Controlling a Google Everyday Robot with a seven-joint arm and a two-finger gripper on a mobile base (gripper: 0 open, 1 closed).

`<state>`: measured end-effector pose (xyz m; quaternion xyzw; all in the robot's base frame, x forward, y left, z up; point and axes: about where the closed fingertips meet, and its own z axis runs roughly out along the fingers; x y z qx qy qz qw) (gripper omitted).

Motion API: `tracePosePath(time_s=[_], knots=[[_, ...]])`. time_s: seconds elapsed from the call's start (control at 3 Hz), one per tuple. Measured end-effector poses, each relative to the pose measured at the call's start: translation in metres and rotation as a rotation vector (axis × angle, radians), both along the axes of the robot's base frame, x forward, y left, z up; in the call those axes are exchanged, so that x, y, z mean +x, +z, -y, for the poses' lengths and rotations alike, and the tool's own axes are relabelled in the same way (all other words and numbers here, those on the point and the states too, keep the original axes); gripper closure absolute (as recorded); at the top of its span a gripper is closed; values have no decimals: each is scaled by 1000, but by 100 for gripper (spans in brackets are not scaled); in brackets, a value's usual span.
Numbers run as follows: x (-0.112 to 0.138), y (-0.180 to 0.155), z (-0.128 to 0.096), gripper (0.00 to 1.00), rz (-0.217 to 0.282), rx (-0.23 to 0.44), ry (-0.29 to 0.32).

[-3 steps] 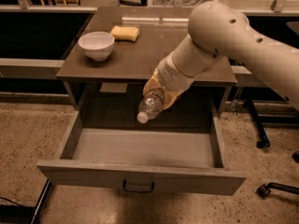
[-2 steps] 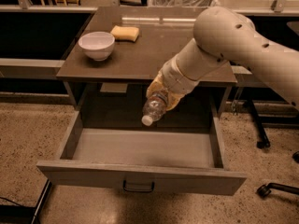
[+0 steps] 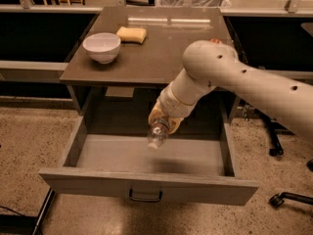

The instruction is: Place water bottle into top drawer

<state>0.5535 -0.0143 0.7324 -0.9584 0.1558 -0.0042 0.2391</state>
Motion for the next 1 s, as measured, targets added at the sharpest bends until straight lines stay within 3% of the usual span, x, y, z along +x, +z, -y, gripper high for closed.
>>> tracePosePath(time_s=[0.67,1.0], knots=[[14,-64,5,100,16,9,52],[14,-80,5,83,6,50,111]])
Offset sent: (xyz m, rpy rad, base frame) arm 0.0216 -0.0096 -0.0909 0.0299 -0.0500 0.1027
